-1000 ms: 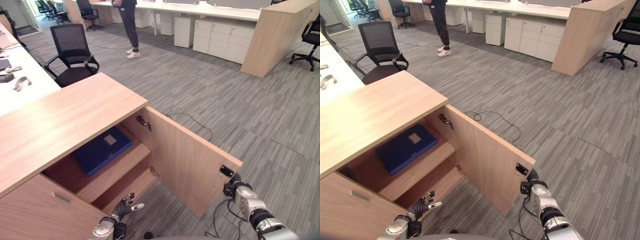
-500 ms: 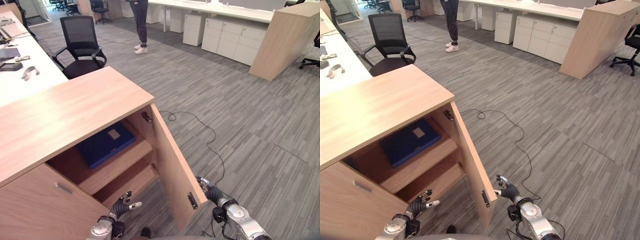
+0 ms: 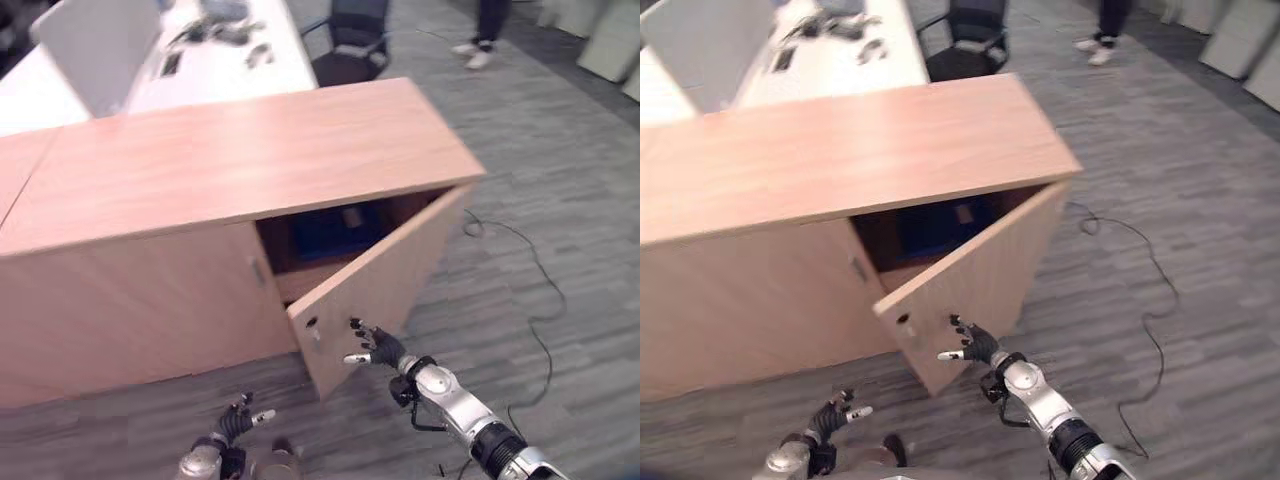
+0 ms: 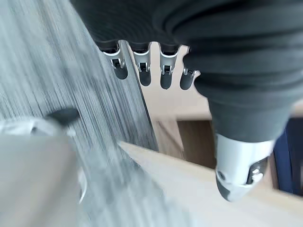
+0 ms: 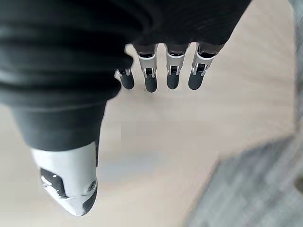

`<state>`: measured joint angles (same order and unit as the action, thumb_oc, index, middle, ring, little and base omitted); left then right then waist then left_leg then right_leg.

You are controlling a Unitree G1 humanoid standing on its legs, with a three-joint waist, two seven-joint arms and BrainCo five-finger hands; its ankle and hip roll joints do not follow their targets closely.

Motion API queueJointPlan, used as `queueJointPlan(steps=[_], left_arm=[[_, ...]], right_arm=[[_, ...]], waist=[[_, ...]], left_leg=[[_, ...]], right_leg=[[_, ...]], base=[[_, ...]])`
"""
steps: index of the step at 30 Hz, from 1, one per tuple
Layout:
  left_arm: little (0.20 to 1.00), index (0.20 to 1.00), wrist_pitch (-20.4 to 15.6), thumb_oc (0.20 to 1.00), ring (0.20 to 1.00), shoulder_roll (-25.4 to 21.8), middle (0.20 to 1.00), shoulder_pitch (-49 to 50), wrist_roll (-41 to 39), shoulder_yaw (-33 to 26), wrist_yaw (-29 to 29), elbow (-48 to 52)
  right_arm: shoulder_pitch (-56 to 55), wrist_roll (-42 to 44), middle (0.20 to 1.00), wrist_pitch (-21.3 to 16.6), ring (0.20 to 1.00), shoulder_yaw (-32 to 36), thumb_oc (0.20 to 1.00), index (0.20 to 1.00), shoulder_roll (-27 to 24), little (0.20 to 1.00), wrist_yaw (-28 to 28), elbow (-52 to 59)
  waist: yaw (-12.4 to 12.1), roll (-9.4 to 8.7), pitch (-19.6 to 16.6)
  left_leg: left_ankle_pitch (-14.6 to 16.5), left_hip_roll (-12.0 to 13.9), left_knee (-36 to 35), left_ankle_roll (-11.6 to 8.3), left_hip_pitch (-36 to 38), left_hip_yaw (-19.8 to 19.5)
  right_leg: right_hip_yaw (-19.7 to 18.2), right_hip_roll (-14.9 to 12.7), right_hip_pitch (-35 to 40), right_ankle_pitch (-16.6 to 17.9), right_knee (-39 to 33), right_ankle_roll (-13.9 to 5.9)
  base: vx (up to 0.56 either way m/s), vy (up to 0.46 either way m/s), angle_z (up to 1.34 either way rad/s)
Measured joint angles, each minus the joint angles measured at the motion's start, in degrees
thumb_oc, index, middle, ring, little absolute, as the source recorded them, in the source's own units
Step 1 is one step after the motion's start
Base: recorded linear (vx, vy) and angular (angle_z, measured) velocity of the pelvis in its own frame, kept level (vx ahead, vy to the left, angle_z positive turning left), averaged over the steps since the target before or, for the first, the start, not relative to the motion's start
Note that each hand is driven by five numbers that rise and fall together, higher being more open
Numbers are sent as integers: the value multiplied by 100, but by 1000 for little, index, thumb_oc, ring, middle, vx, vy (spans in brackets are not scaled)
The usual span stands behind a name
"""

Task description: Put the empty folder in the office cabinet

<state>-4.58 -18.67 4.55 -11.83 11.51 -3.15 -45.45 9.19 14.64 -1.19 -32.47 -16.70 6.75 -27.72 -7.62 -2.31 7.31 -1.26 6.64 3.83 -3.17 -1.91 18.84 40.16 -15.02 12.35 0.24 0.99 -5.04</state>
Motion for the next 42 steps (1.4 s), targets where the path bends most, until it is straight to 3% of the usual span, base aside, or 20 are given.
queueJointPlan(steps=[1, 3, 7, 8, 9, 11, 12, 14, 15, 17, 18, 19, 22, 27, 34, 42], left_arm=[[1000, 1000, 17, 1000, 1000, -108, 1000, -15, 79, -10, -16, 26], [1000, 1000, 38, 1000, 1000, -167, 1000, -62, 218, 18, -26, 62], [1000, 1000, 59, 1000, 1000, -211, 1000, 39, 234, 76, -64, 55], [1000, 1000, 60, 1000, 1000, -226, 1000, 30, 233, 38, -47, 52], [1000, 1000, 62, 1000, 1000, -235, 1000, -3, 233, 33, -22, 44], [1000, 1000, 54, 1000, 1000, -235, 1000, -114, 220, 108, -14, 56], [1000, 1000, 44, 1000, 1000, -234, 1000, -173, 218, 199, -4, 58], [1000, 1000, 44, 1000, 1000, -195, 1000, -216, 205, 218, -21, 62], [1000, 1000, 6, 1000, 1000, -195, 1000, -208, 205, 236, -18, 67], [1000, 1000, -9, 1000, 1000, -245, 1000, -216, 195, 252, -41, 71], [1000, 1000, -29, 1000, 1000, -261, 1000, -197, 188, 247, -38, 77], [1000, 1000, -27, 1000, 1000, -251, 1000, -135, 161, 249, -26, 78], [1000, 1000, -9, 1000, 1000, -219, 1000, 291, 148, 378, -151, 415], [1000, 1000, -18, 1000, 1000, -195, 1000, 396, 148, 490, -329, 827], [1000, 1000, 13, 1000, 1000, -187, 1000, 342, 121, 491, -380, 824], [1000, 1000, 55, 1000, 1000, -121, 1000, 511, 109, 445, -368, 787]], right_arm=[[-40, 0, 1000, 0, 1000, 136, 1000, 1000, 154, 1000, -7, -2], [-17, 2, 1000, 7, 1000, 367, 1000, 1000, 221, 1000, -146, -80], [34, 5, 1000, -28, 1000, 693, 1000, 1000, 209, 1000, -334, -395], [21, 10, 1000, -89, 1000, 925, 1000, 1000, 246, 1000, -390, -492], [16, 15, 1000, -125, 1000, 1130, 1000, 1000, 331, 1000, -439, -623], [12, 259, 1000, -134, 1000, 1547, 1000, 1000, 396, 1000, -628, -893], [20, 443, 1000, -136, 1000, 1746, 1000, 1000, 399, 1000, -798, -973], [83, 641, 1000, -246, 1000, 2096, 1000, 1000, 412, 1000, -905, -1408], [87, 694, 1000, -247, 1000, 2245, 1000, 1000, 411, 1000, -1045, -1528], [304, 902, 1000, -268, 1000, 2605, 1000, 1000, 277, 1000, -1207, -2184], [301, 907, 1000, -264, 1000, 2687, 1000, 1000, 203, 1000, -1325, -2287], [310, 907, 1000, -270, 1000, 2733, 1000, 1000, 44, 1000, -1393, -2291], [525, 907, 1000, -225, 1000, 2885, 1000, 1000, -519, 1000, -1475, -2650], [533, 1082, 1000, -234, 1000, 3038, 1000, 1000, -925, 1000, -1575, -2697], [522, 1124, 1000, -245, 1000, 3008, 1000, 1000, -790, 1000, -1497, -2884], [-427, 1049, 1000, -284, 1000, 2787, 1000, 1000, -120, 1000, -1269, -2882]], waist=[[-91, -123, -52], [-97, -136, -61], [16, 31, -14], [23, 48, 0], [72, 67, 17], [215, 166, 27], [250, 185, 41], [291, 183, 19], [320, 177, 17], [399, 44, -43], [379, -81, -107], [374, -81, -110], [277, 244, -196], [299, 348, -270], [408, 402, -320], [475, 502, -479]], left_leg=[[69, -116, 90, 70, -119, -60], [108, -228, 131, 131, -134, -227], [231, -426, 85, 411, -61, -474], [253, -477, 23, 535, -36, -602], [199, -490, -60, 582, -7, -713], [16, -490, -341, 526, 82, -1026], [-117, -529, -494, 581, 127, -1088], [-184, -572, -672, 512, 270, -1295], [-193, -581, -707, 497, 268, -1395], [-252, -714, -841, 405, 326, -1663], [-308, -784, -888, 327, 387, -1649], [-332, -770, -903, 273, 448, -1687], [-321, -458, -901, 108, 478, -1714], [-285, -245, -900, -44, 647, -1743], [-252, -223, -952, -65, 672, -1724], [-242, -222, -952, -86, 688, -1654]], right_leg=[[-2, -84, 62, 72, 29, -3], [38, -313, -66, 57, 479, -2], [-258, -979, -528, 82, 2056, -191], [-622, -986, -696, 187, 2317, -249], [-1007, -913, -797, 72, 2485, -360], [-2077, -345, -905, -377, 1795, -704], [-2208, -204, -940, -372, 996, -692], [-2311, -83, -883, -222, 101, -654], [-2324, -60, -901, -109, -167, -660], [-2788, -23, -956, 91, -467, -700], [-2831, -78, -981, 147, -448, -619], [-2837, -90, -975, 396, -397, -562], [-2714, 242, -780, 463, -647, -455], [-2633, 467, -581, 406, -646, -310], [-2629, 467, -565, 370, -648, -297], [-2689, 471, -605, 355, -647, -299]], base=[[54, 263, 81], [65, 195, 49], [13, 151, 36], [110, 29, 40], [146, -22, 48], [162, -83, 76], [166, -115, 57], [182, -75, 53], [159, -79, 74], [81, -76, 86], [76, -69, 74], [115, -115, 37], [62, -82, 4], [19, -73, 3], [-8, -51, -2], [-9, -11, -3]])
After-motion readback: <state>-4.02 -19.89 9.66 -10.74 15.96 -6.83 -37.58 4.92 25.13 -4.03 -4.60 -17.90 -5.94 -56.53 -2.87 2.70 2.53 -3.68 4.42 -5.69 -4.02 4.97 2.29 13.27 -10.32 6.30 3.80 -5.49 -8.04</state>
